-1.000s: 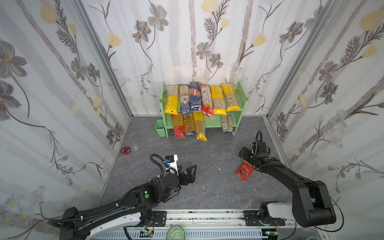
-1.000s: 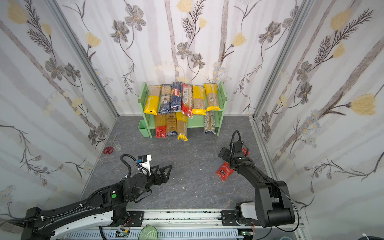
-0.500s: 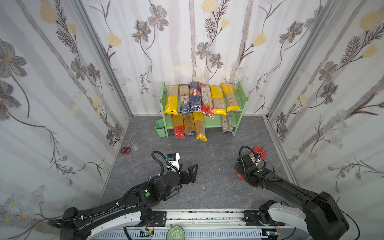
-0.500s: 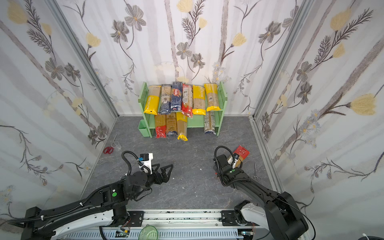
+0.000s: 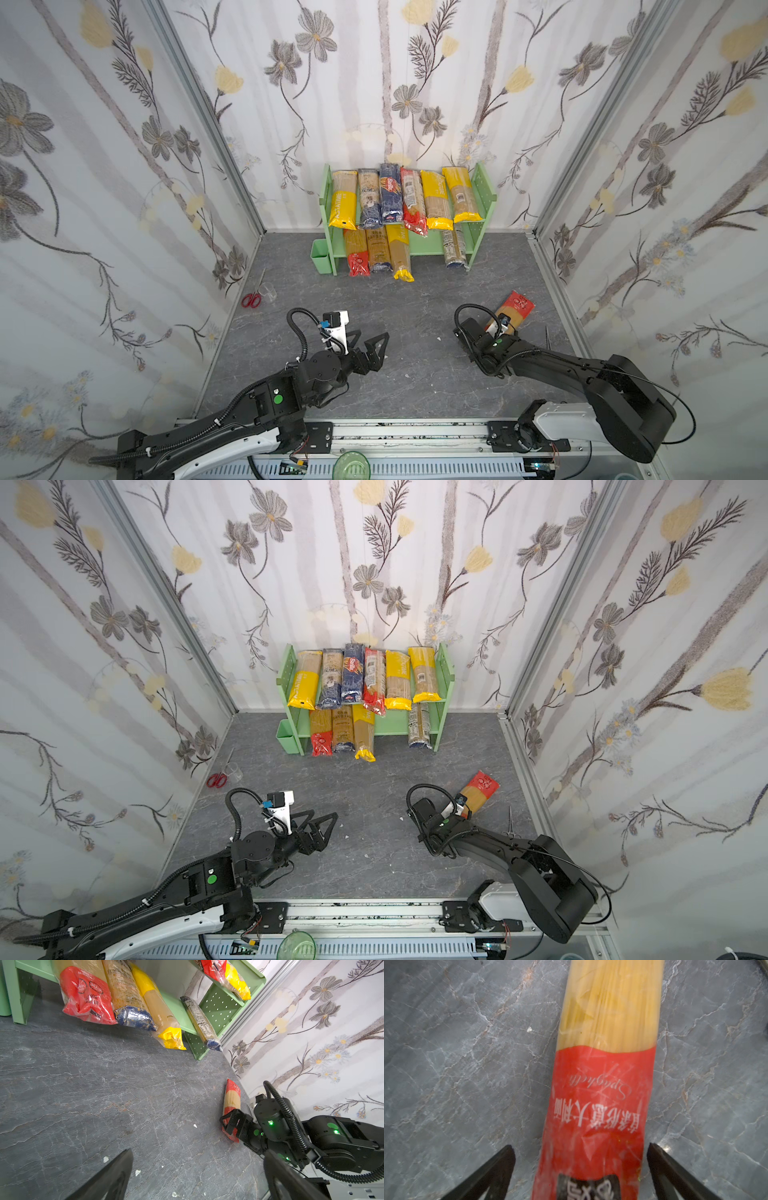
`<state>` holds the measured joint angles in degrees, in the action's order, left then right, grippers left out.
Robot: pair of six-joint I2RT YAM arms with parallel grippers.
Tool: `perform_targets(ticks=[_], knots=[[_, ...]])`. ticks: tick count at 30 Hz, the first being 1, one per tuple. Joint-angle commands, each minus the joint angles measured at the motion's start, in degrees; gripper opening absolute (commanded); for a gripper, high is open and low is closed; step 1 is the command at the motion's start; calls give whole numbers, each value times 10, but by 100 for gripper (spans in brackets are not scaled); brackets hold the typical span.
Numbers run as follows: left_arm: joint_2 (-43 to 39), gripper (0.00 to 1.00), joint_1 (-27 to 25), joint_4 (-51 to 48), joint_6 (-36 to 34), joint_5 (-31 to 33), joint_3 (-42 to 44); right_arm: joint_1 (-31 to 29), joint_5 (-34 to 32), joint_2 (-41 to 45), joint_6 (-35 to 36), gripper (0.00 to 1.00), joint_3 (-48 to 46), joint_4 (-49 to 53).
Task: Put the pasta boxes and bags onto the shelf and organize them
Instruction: 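Lift the red-ended pack upright with the right gripper toward the shelf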
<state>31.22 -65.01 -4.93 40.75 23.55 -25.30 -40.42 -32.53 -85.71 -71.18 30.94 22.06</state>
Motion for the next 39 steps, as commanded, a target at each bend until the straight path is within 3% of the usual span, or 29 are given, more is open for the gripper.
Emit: perform_targets(ticks=[1, 8, 17, 24, 31, 33, 36, 39], knots=[[-1, 100, 2, 6, 8, -3, 4, -6, -37, -26, -22, 100, 20, 4], [-5, 100, 1, 6, 15, -2, 8, -24, -60, -103, -20, 98, 57, 7], [-4, 100, 0, 6, 11, 0, 4, -24, -39, -192, -14, 92, 69, -36], [13, 100, 1, 6, -1, 4, -5, -25, -53, -241, -46, 99, 89, -9], [31, 100, 1, 6, -13, 7, -16, -26, -50, -284, -50, 98, 105, -18], [32, 100, 2, 6, -15, 7, -17, -26, -49, -288, -45, 93, 105, -25], [28, 100, 2, 5, -16, 7, -16, -26, -48, -288, -39, 55, 102, -32], [23, 100, 3, 5, -15, 7, -14, -27, -45, -277, -35, 42, 96, -30]])
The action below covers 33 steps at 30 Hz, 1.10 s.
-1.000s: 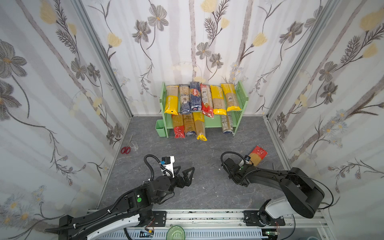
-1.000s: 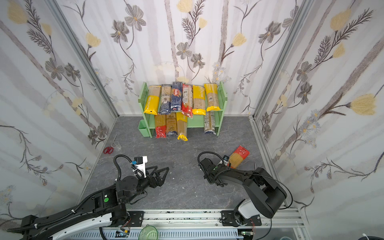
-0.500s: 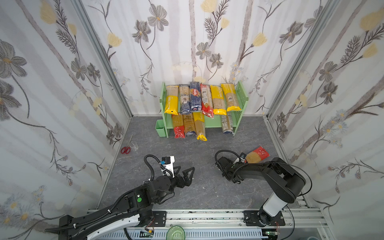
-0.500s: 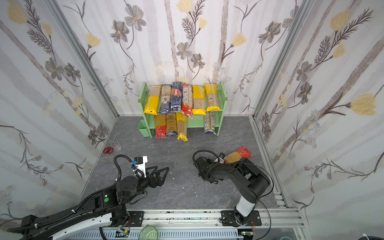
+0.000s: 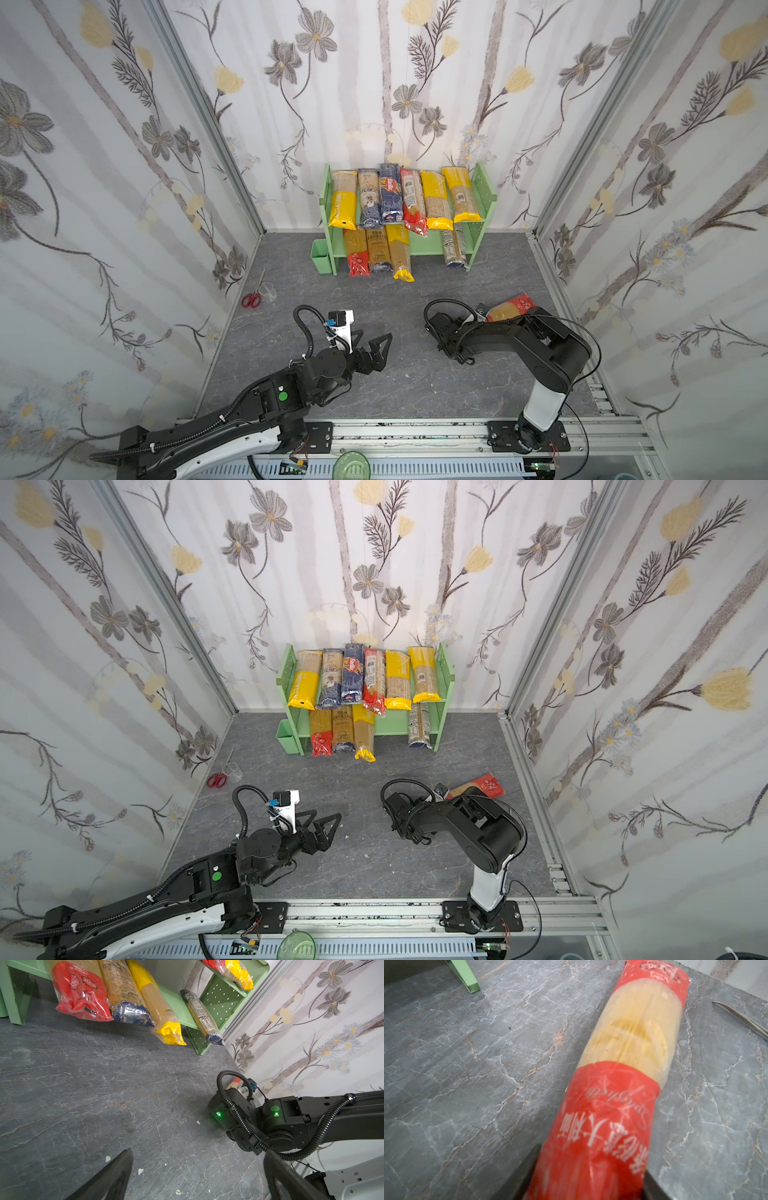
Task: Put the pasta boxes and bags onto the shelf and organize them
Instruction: 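Lift the red-ended pack upright with the right gripper toward the shelf, then carry the upright red-ended pack with the right gripper to the lower shelf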
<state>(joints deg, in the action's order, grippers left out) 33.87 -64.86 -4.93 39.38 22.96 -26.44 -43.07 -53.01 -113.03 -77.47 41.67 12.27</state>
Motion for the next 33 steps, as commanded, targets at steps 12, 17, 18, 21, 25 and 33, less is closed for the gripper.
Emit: perform_targets(ticks=[12, 17, 18, 21, 25, 33], knots=[[-15, 100, 2, -1, -2, 24, 0, -117, 143, 100, 19, 20, -22, 140], [-22, 100, 2, -10, 4, 35, 0, -197, 125, 149, 36, 13, -7, 163], [-22, 100, 3, -13, 7, 37, 0, -212, 126, 164, 37, 13, -10, 161], [-21, 100, 3, -16, 14, 40, -1, -248, 126, 204, 60, 8, -18, 150], [-15, 100, 3, -18, 15, 51, -3, -284, 107, 257, 74, 7, -23, 168], [52, 100, 13, -19, -23, 89, -40, -321, 63, 360, 109, 4, -56, 176]])
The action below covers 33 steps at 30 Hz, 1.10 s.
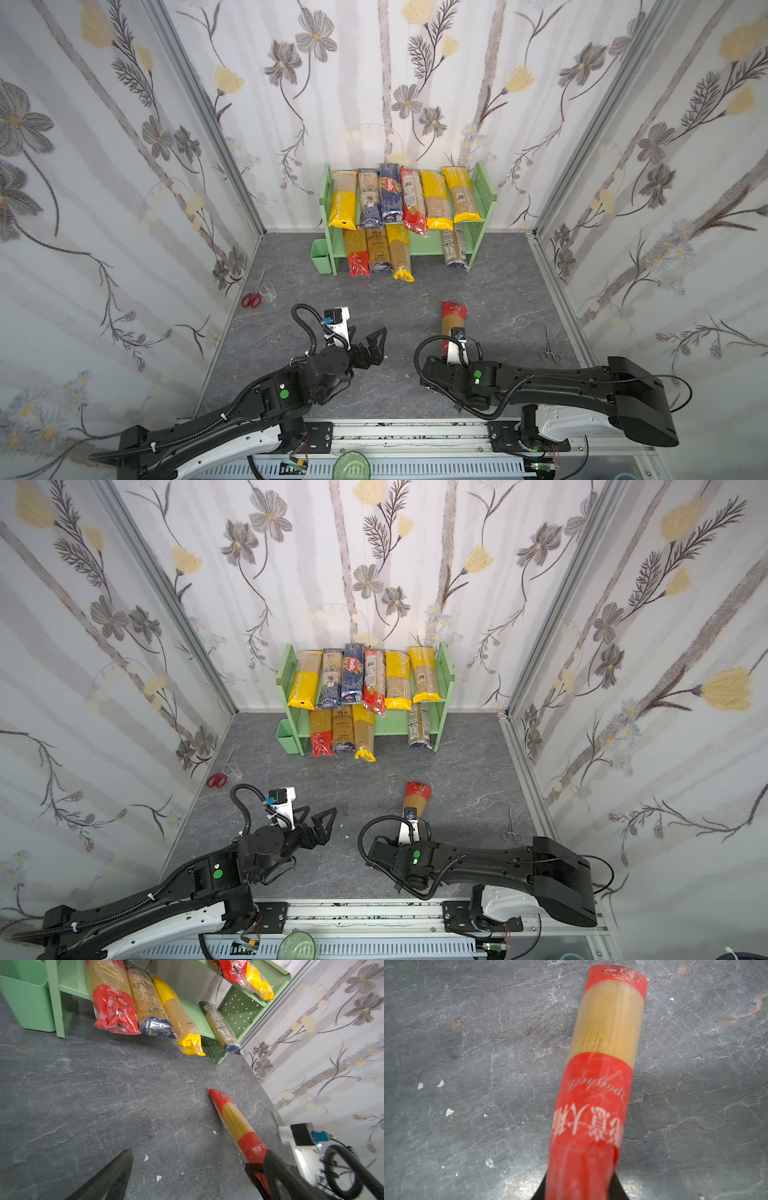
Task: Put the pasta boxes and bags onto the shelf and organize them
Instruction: 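Carry the upright red-ended pack with the right gripper to the lower shelf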
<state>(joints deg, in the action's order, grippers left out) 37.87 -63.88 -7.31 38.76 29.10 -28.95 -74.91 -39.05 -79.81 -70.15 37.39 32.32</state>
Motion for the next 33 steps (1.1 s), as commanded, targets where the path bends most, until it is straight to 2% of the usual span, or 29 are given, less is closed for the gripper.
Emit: perform_targets(ticks=[1, 6, 9, 13, 23, 33], knots=[[20, 100, 4, 5, -16, 31, -19, -4, -76, 51, 48, 3, -26, -39], [30, 100, 12, 5, -11, 40, -26, -4, -68, 194, 119, 0, -101, -124], [24, 100, 16, 5, -5, 46, -23, 3, -65, 279, 157, 1, -134, -142], [20, 100, 24, 5, 4, 56, -15, 38, -35, 332, 200, 0, -140, -135], [27, 100, 37, 5, 4, 51, -16, 42, -7, 338, 282, 0, -89, -154], [-4, 100, 60, 4, 3, 41, -5, 65, -36, 275, 360, 0, -31, -201]])
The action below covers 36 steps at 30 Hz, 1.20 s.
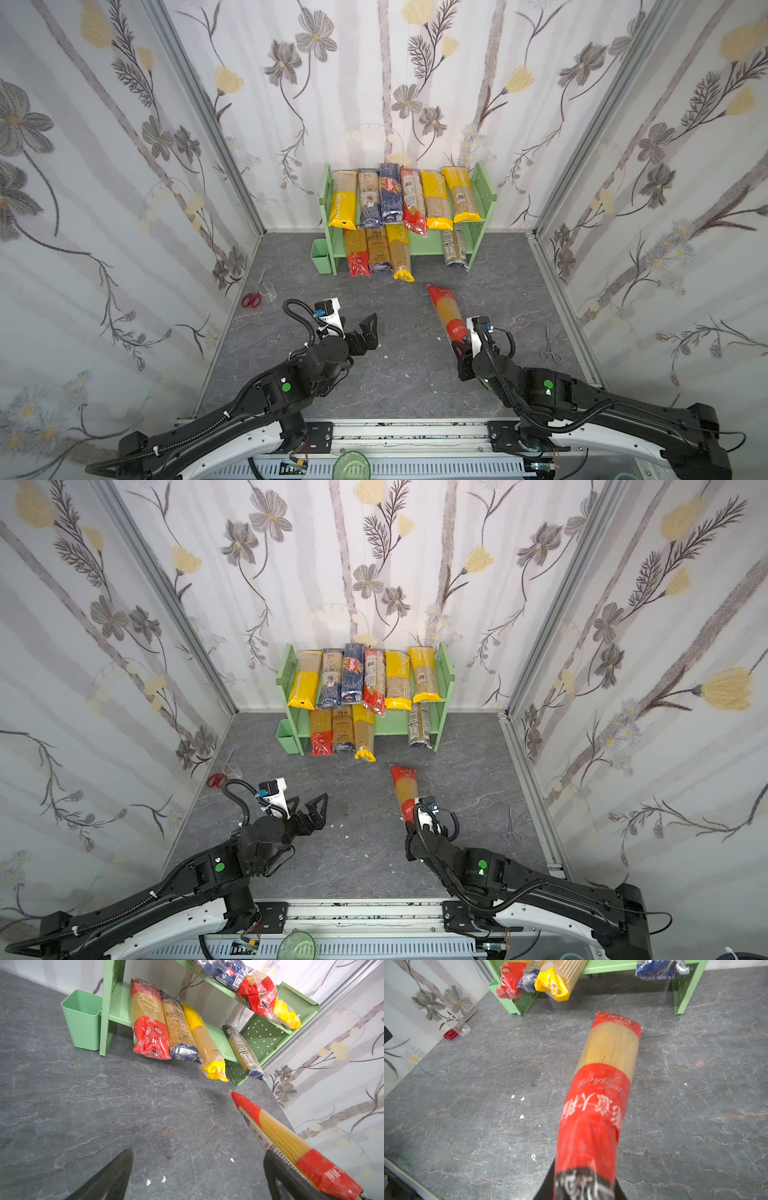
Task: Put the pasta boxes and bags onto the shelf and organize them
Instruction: 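Carry the upright red-ended pack with the right gripper to the lower shelf, then set the red-ended pack between the Pastatime and clear packs, open right gripper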
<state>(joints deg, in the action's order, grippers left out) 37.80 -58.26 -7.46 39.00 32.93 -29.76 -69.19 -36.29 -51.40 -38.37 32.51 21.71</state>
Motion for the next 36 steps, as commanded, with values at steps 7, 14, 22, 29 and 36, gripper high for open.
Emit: perform_targets(ticks=[7, 14, 22, 29, 36], knots=[[-6, 100, 12, 5, -3, -2, 4, 60, -33, -50, 104, 0, 54, -160], [-8, 100, 25, 3, -21, -2, -15, 103, 7, -117, 150, 0, 102, -198], [-4, 100, 46, -4, -39, -11, -50, 156, 39, -225, 191, 0, 201, -228], [14, 100, 64, -5, -53, -18, -66, 204, 69, -295, 221, 0, 217, -291], [32, 100, 82, -5, -69, -17, -84, 264, 123, -379, 231, 0, 218, -380]])
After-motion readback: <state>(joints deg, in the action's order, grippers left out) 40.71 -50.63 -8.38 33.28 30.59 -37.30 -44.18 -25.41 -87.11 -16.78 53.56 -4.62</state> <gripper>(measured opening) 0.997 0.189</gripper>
